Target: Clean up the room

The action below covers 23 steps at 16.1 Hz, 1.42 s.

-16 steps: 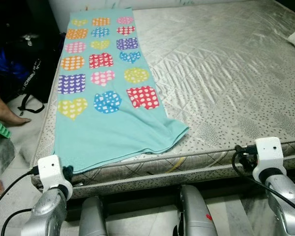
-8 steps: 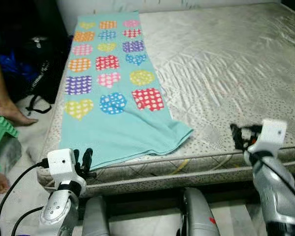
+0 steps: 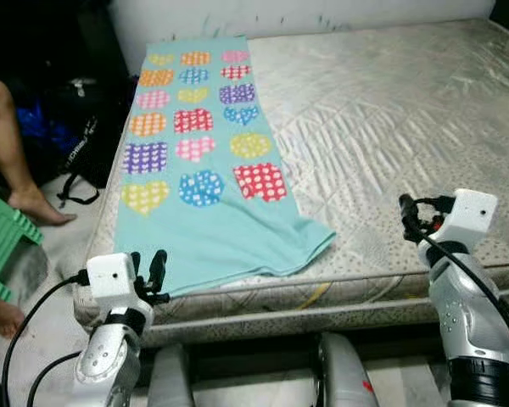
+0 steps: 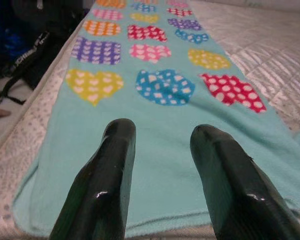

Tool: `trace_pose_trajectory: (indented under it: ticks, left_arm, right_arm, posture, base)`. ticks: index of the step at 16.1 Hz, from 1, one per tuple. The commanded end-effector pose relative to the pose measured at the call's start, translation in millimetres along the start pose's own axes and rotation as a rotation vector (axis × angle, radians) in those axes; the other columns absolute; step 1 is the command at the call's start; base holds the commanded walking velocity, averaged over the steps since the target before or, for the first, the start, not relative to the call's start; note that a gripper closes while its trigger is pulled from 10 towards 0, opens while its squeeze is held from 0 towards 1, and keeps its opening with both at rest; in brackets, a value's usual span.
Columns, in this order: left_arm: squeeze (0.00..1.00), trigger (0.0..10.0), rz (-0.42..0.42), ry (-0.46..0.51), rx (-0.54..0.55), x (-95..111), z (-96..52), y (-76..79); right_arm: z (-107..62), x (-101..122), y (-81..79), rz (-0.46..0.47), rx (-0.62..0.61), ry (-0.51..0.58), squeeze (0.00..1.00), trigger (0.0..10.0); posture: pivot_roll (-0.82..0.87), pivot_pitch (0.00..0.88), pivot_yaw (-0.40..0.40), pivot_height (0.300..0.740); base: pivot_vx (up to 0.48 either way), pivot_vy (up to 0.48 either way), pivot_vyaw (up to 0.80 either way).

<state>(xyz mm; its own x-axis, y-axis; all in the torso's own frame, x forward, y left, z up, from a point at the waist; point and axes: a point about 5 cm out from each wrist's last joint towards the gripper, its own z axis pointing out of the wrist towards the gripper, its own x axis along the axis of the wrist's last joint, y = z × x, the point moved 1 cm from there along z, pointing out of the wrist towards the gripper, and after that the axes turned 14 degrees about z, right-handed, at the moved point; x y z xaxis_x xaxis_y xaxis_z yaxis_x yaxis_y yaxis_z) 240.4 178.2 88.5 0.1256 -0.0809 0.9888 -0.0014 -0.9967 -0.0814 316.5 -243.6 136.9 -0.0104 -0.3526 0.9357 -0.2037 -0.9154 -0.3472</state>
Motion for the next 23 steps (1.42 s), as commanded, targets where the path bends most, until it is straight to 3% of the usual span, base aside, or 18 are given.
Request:
trace_pose_trajectory:
  ticks: [1,5,13,23]
  left_arm:
    - [0.0,10.0,0.02,0.003,0.0,-0.1,1.1,-2.4]
    - [0.0,10.0,0.065,0.056,0.065,5.9,7.3,-13.2]
    - [0.0,10.0,0.067,0.073,0.085,7.0,16.4,-8.5]
    - [0.0,10.0,0.067,0.073,0.085,7.0,16.4,-8.5]
  right_arm:
    - [2.8,5.4,-3.2,0.011,0.003,0.024,0.0,10.0]
    - [4.0,10.5,-7.7,0.02,0.017,0.081,0.0,10.0]
    - [10.6,11.1,-10.0,0.02,0.018,0.104,0.0,10.0]
    - [10.6,11.1,-10.0,0.02,0.018,0.104,0.0,10.0]
  posture:
    - [-0.08,0.0,0.041,0.637]
    - [-0.08,0.0,0.049,0.665]
    - [-0.08,0.0,0.056,0.74]
    - [-0.08,0.0,0.056,0.74]
  base:
    - [0.0,0.0,0.0]
    - [0.0,0.0,0.0]
    - [0.0,0.0,0.0]
    - [0.0,0.0,0.0]
